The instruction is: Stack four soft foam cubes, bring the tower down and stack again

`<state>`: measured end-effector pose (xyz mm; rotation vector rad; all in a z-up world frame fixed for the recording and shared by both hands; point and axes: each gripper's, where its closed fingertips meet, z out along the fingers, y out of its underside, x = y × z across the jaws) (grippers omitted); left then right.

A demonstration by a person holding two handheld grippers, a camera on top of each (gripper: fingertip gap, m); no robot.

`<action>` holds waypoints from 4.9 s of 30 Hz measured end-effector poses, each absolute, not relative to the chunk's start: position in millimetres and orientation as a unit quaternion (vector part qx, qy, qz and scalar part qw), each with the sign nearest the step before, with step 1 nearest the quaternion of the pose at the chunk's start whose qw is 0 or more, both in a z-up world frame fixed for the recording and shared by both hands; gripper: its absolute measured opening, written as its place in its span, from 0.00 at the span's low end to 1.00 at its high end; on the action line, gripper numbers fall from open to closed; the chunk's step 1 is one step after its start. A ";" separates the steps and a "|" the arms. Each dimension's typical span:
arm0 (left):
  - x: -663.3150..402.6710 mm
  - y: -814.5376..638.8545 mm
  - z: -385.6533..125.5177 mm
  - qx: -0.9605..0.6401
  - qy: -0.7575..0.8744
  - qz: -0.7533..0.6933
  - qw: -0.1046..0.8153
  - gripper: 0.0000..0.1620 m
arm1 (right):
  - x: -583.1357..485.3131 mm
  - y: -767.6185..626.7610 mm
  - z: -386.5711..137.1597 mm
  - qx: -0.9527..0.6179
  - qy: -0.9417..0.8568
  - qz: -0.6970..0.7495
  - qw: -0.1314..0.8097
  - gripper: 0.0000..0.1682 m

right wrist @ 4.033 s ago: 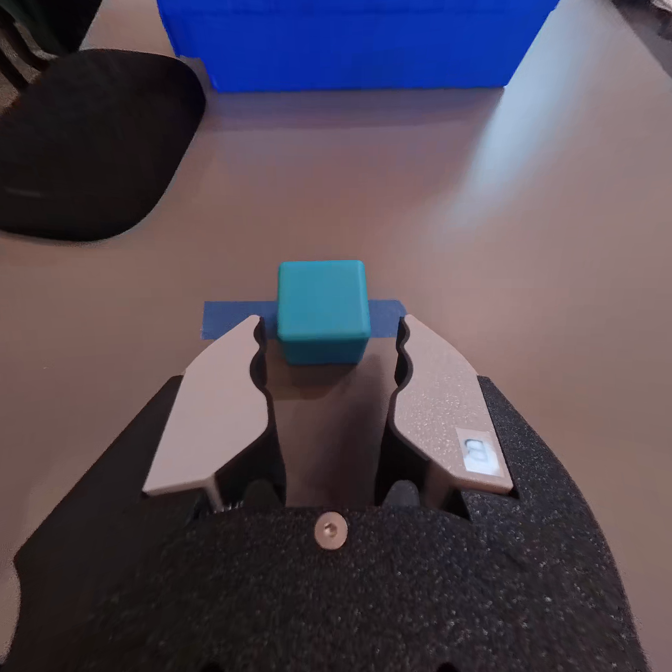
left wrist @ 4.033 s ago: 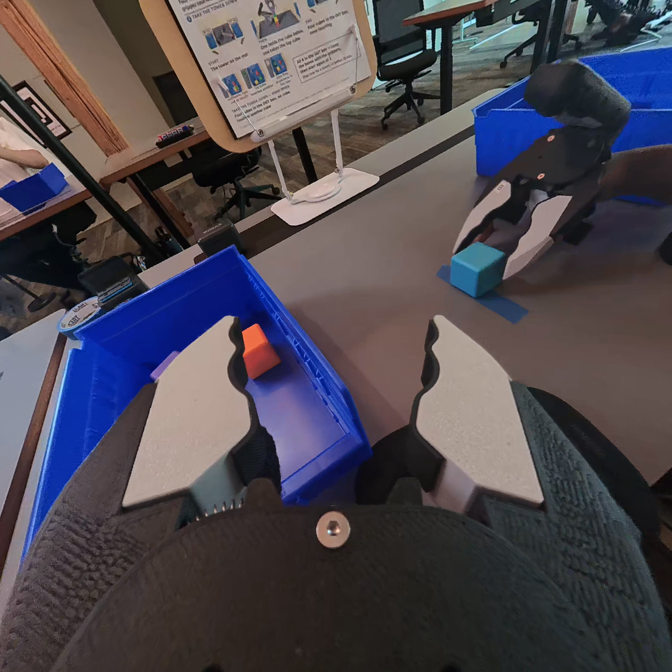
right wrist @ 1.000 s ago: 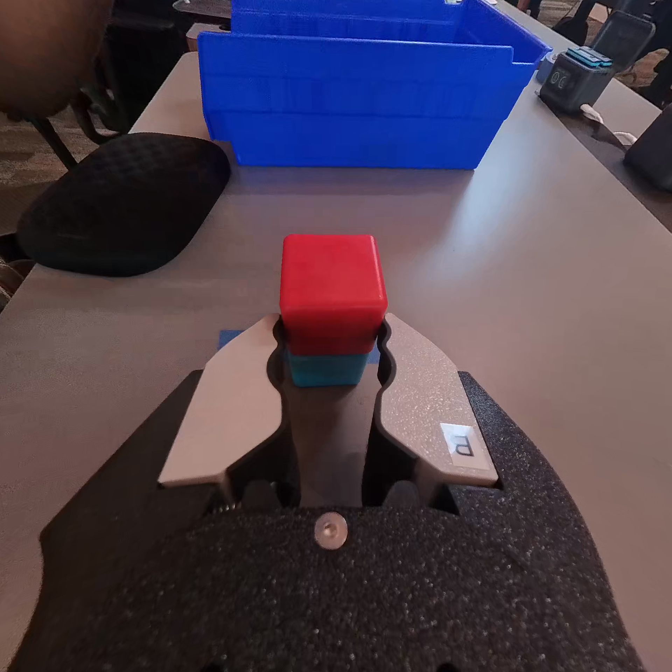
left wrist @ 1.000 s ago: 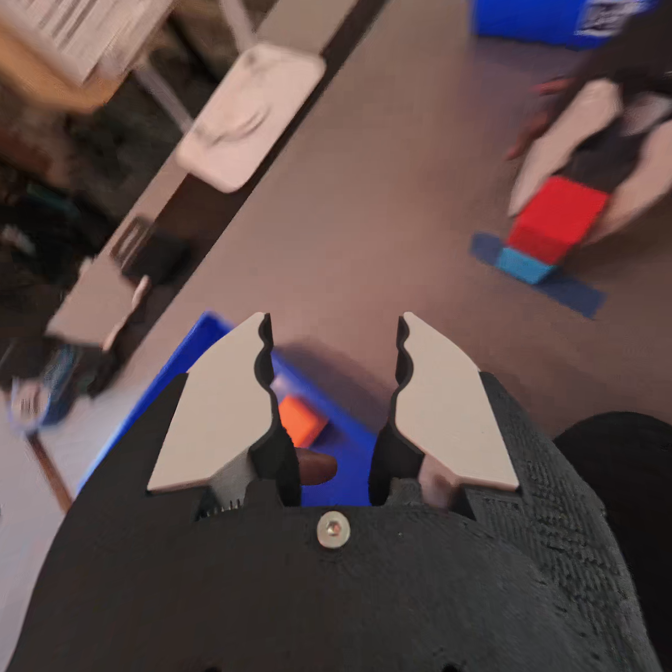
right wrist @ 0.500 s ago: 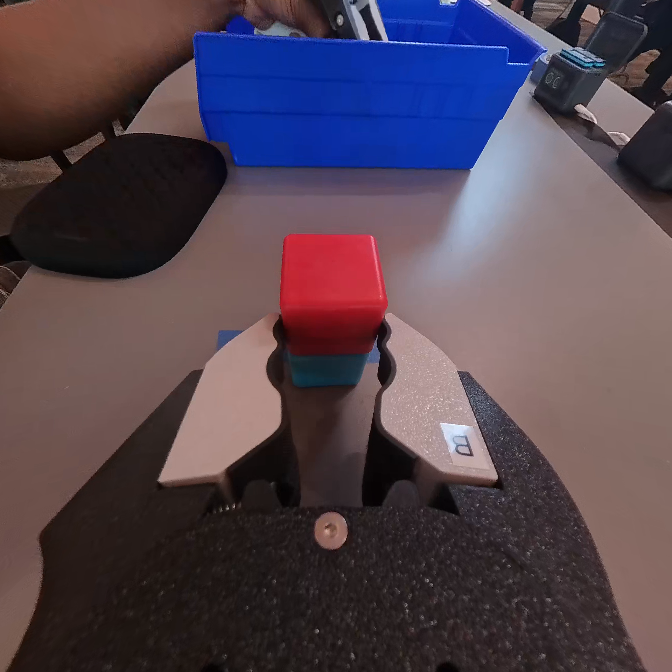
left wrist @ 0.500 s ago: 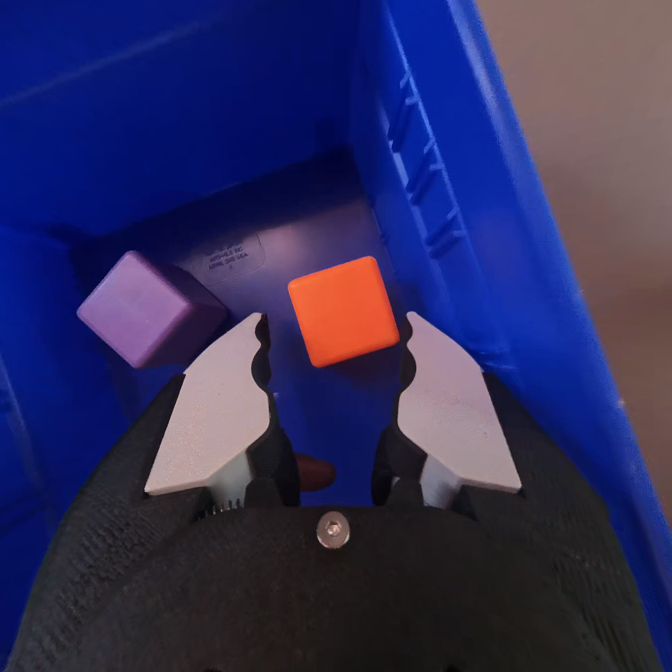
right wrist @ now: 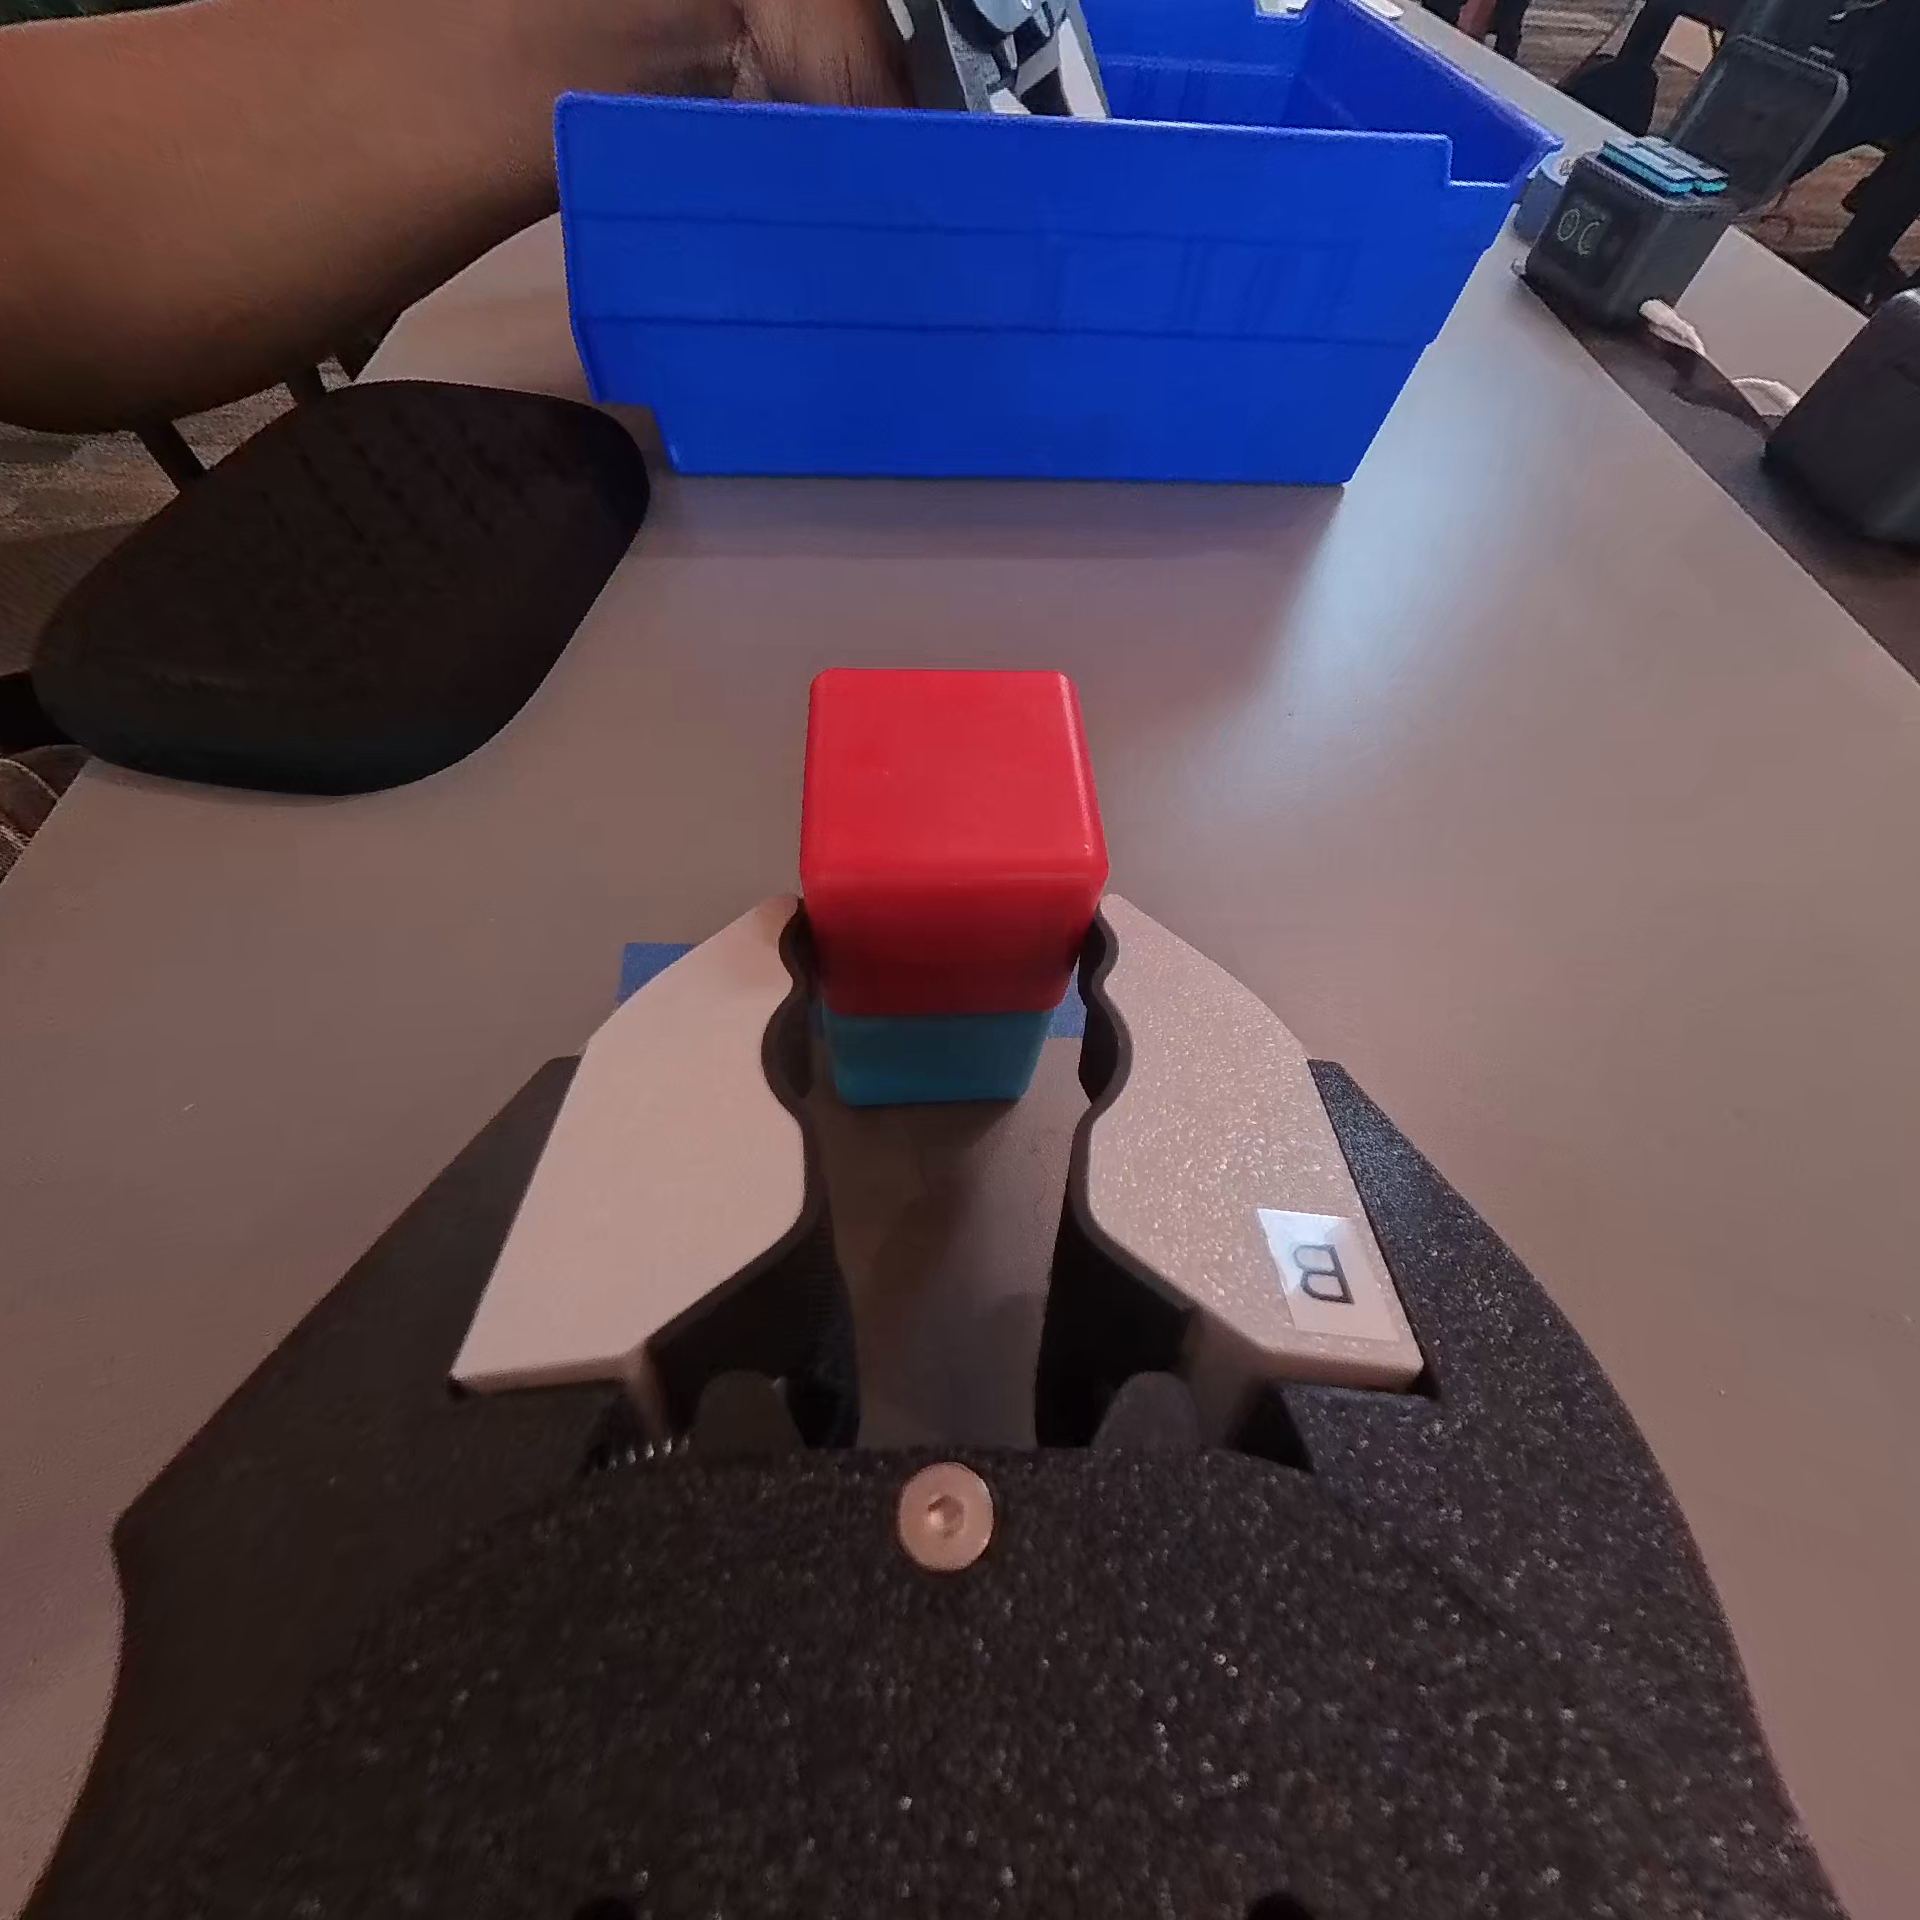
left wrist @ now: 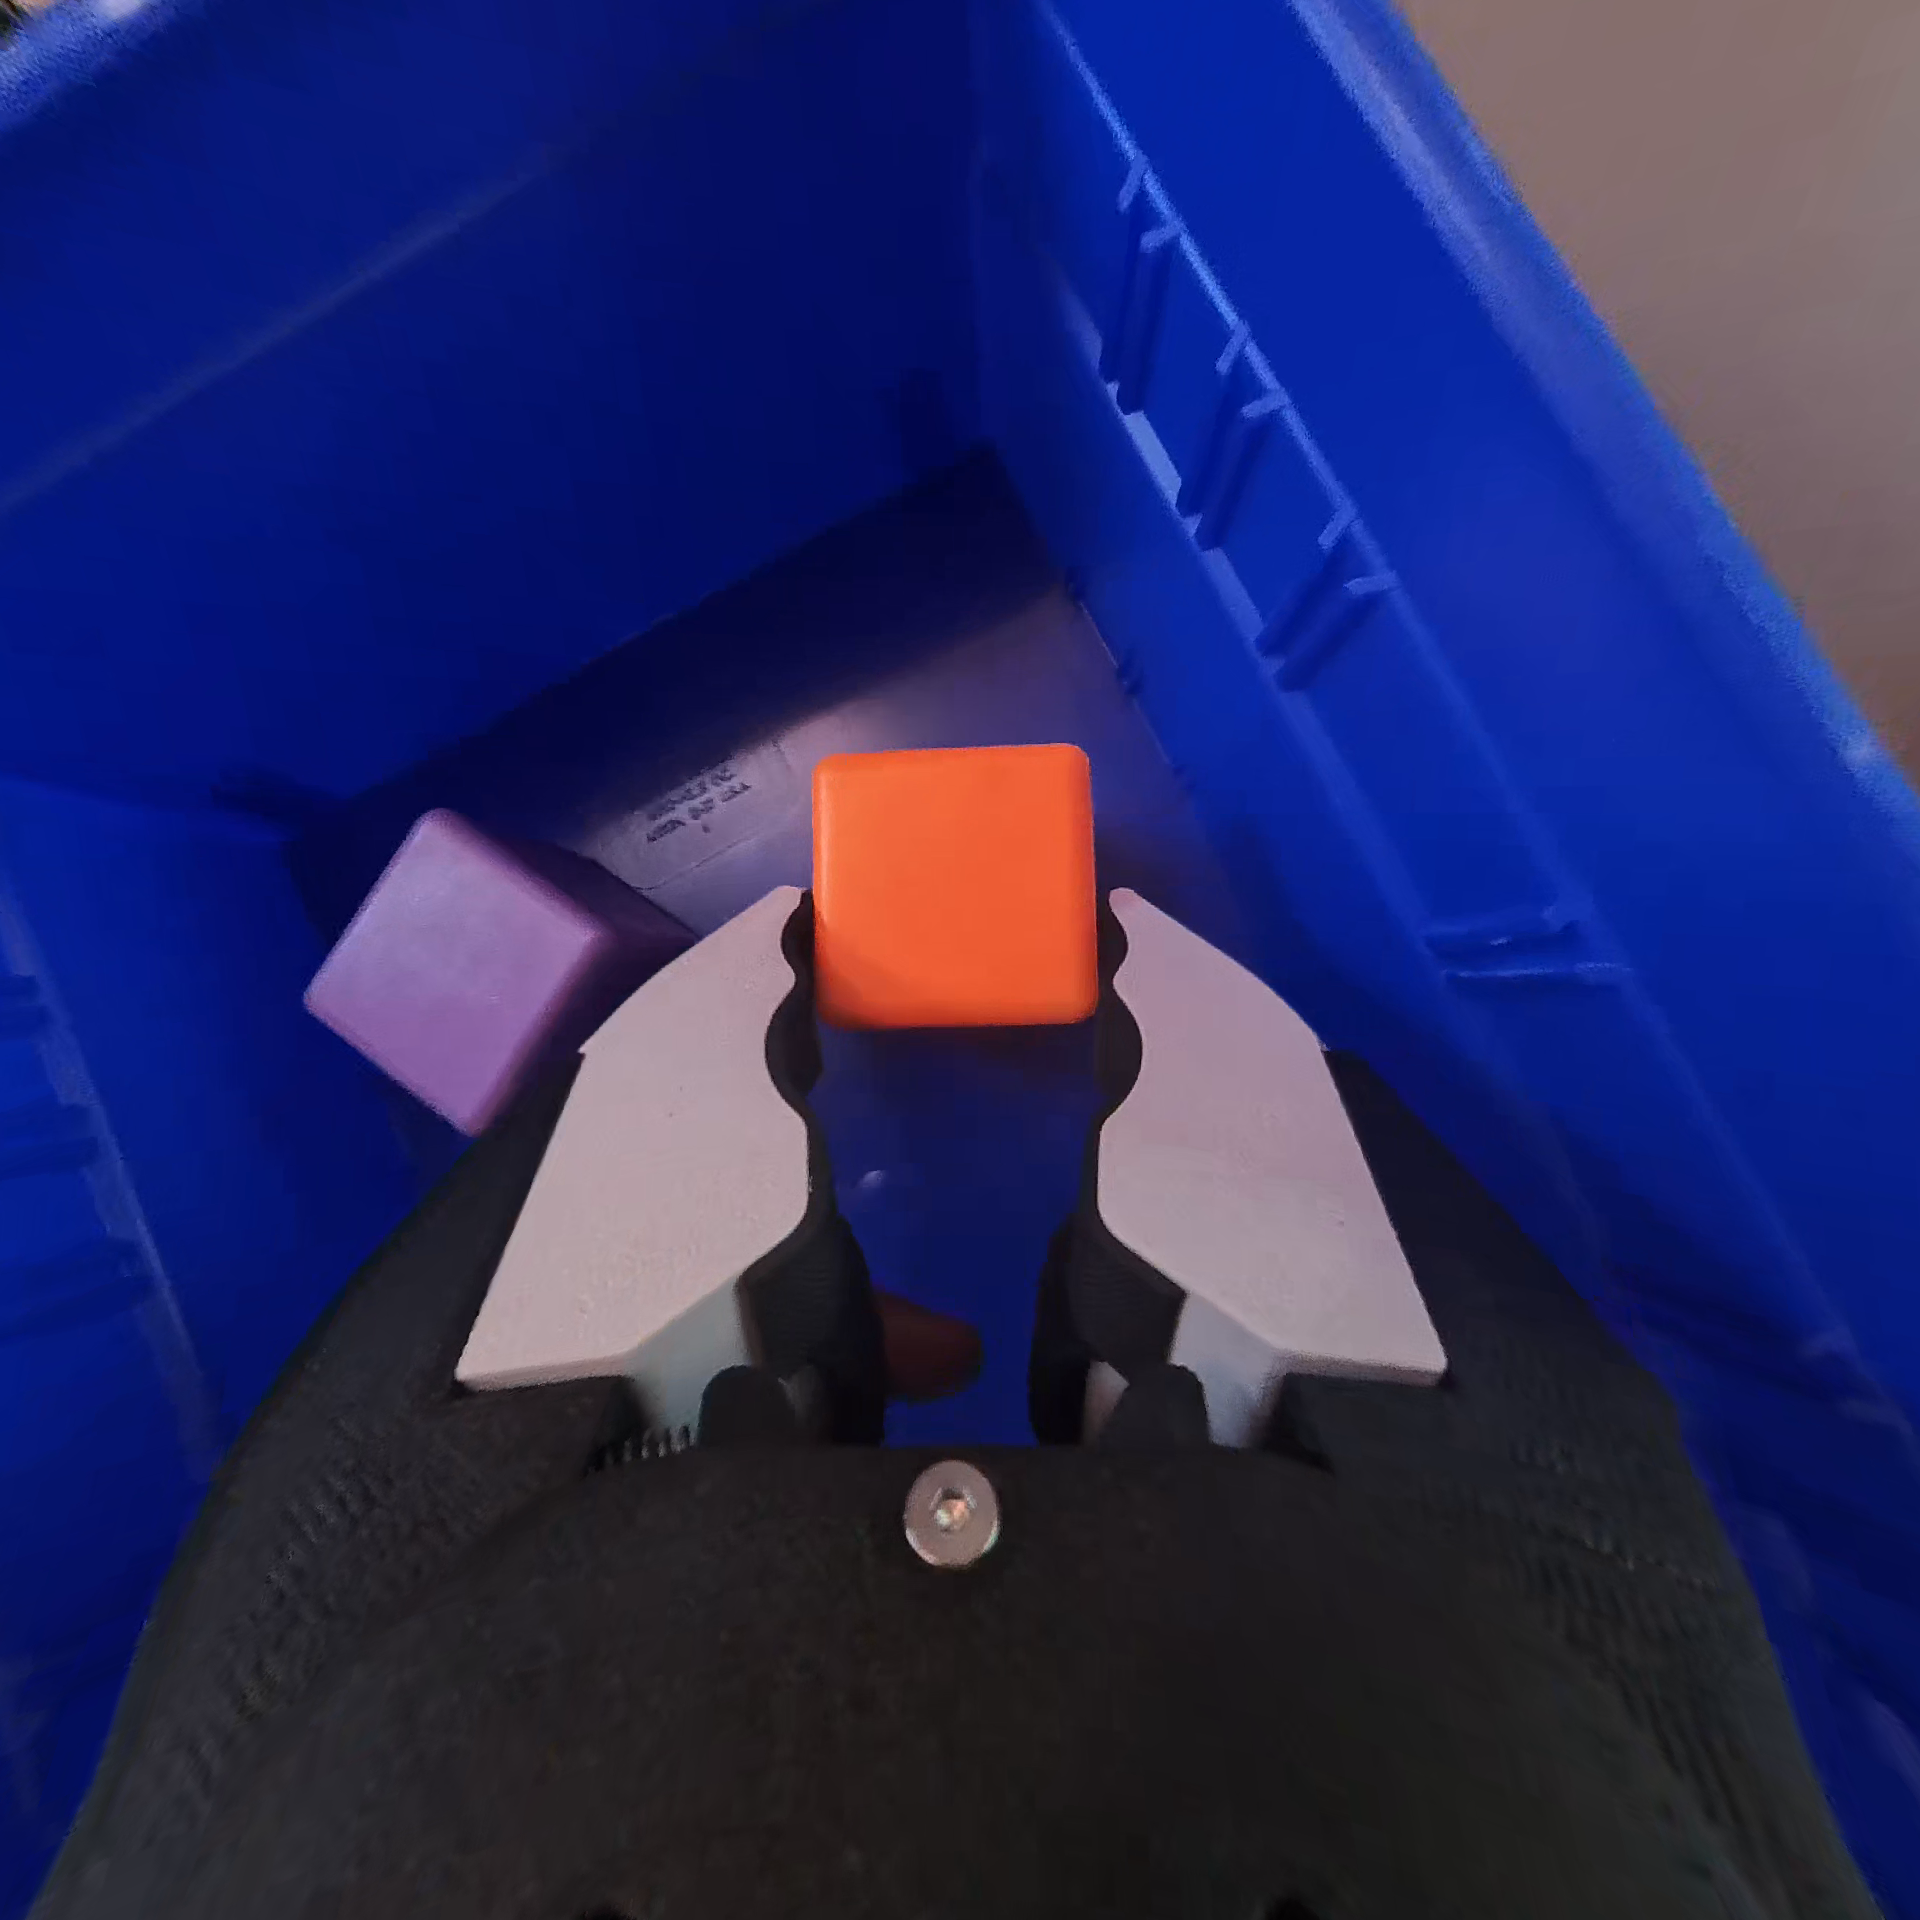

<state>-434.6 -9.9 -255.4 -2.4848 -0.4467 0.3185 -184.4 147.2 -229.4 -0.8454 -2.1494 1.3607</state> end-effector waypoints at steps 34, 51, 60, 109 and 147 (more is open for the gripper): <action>-184.2 146.9 -173.4 -0.868 0.360 -0.067 0.335 0.31 | -185.8 145.7 -229.3 -0.295 -0.782 0.498 0.229 0.29; -182.1 147.6 -182.3 -0.884 0.330 -0.087 0.320 0.31 | -187.1 145.3 -227.0 -0.294 -0.783 0.495 0.236 0.29; -181.7 147.7 -182.7 -0.884 0.335 -0.091 0.314 0.31 | -189.2 146.0 -186.5 -0.305 -0.724 0.557 0.268 0.28; -231.9 118.0 -85.1 -0.917 0.273 0.112 0.270 0.31 | -189.3 145.7 -187.5 -0.297 -0.726 0.560 0.267 0.28; -173.8 136.4 -66.8 -0.711 0.216 -0.097 0.663 0.72 | -168.2 157.3 -124.4 -0.277 -0.661 0.631 0.297 0.62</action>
